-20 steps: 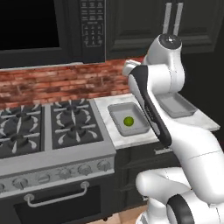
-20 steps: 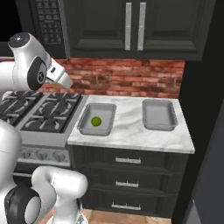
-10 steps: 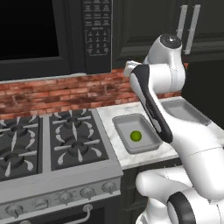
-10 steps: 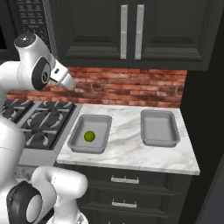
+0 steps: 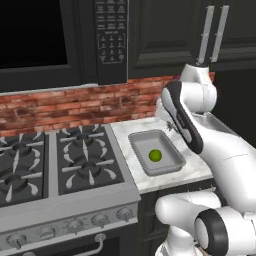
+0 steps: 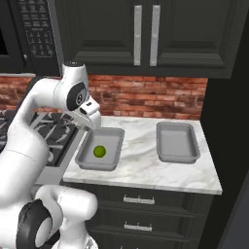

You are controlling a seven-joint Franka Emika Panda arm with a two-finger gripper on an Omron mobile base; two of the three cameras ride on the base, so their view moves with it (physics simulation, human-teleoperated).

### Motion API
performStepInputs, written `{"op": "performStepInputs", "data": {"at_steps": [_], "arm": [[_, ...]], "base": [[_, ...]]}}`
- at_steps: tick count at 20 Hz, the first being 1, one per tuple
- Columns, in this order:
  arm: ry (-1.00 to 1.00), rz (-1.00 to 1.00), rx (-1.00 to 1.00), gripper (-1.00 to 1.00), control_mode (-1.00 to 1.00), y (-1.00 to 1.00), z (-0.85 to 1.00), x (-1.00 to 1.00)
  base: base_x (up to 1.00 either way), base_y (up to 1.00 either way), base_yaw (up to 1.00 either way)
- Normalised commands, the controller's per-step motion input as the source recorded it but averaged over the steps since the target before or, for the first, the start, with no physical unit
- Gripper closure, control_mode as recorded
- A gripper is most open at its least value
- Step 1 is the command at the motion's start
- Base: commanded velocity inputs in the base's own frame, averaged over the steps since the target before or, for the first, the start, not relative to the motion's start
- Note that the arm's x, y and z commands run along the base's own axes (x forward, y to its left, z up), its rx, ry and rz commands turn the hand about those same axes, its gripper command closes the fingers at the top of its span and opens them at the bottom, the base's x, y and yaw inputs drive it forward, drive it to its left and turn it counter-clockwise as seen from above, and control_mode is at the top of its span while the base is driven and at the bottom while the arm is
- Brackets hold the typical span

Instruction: Place one lime and one fish in each tupperware on the nearby counter, to pack two identical lunches.

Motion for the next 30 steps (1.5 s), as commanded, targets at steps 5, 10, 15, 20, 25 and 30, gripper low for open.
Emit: {"op": "performStepInputs", "data": {"at_steps": [5,10,15,20,25,30], "arm": [[0.12,0.0,-0.06,1.0,-1.0,-0.07,-0.88,1.0],[0.06,-0.01,-0.02,1.0,-1.0,0.0,-0.75,1.0],[0.07,0.0,0.0,1.0,-1.0,0.0,-0.64,0.96],[0.05,0.0,-0.04,1.0,-1.0,0.0,-0.77,0.89],[0.01,0.0,-0.13,-1.0,-1.0,0.0,-0.67,0.63],[0.0,0.0,-0.02,-1.0,-1.0,0.0,-0.08,0.06]], "base": [[0.0,0.0,0.0],[0.0,0.0,0.0],[0.0,0.0,0.0],[0.0,0.0,0.0],[0.0,0.0,0.0],[0.0,0.0,0.0]]}}
